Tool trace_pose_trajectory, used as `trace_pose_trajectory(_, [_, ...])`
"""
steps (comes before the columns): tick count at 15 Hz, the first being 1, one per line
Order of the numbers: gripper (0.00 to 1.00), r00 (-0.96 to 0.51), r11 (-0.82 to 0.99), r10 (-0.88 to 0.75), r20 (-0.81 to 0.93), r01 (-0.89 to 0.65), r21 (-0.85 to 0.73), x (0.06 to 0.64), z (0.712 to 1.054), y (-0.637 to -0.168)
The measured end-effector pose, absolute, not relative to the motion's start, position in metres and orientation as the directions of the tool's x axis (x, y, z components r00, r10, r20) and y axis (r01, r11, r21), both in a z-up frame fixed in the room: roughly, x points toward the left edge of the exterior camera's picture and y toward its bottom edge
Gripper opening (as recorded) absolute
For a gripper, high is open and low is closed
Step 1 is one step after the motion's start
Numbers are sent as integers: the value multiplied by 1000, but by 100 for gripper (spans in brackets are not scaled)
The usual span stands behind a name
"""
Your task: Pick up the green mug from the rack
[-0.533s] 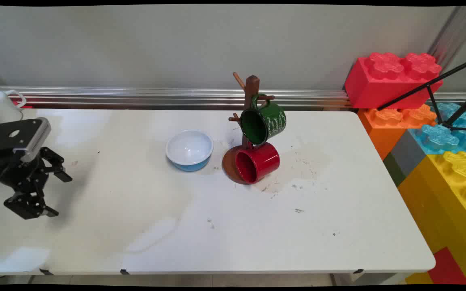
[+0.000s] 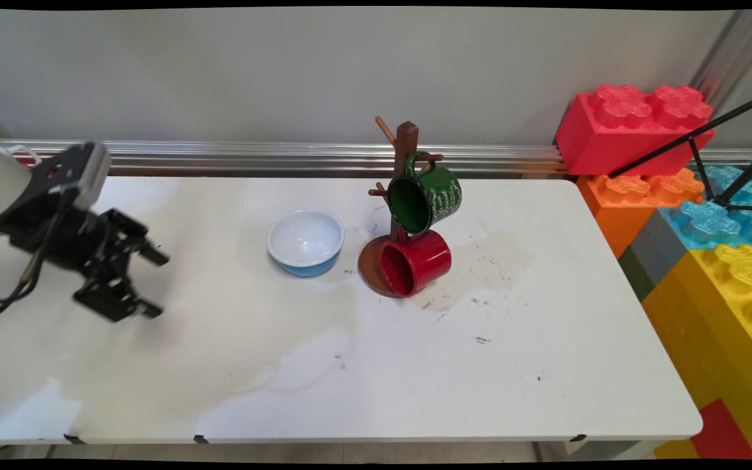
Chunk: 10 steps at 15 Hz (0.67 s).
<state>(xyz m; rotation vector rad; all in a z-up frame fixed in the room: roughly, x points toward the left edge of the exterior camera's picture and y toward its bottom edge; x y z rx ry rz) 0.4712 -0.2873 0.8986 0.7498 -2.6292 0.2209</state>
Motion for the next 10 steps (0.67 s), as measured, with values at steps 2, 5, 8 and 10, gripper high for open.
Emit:
trace_pose_trajectory(2, [100,-736,827,-475,482,-561,-40,462,912,-293])
trace_pose_trajectory(5, [100,-669,804,-472,574,-594,-31,451,931,-300])
trace_pose_trajectory(8, [100,-624,789,-464,629,-614,-26,445,943,-304])
trace_pose_trajectory(10, [100,-600,783,-457,656,-622,-23,443,950,-305])
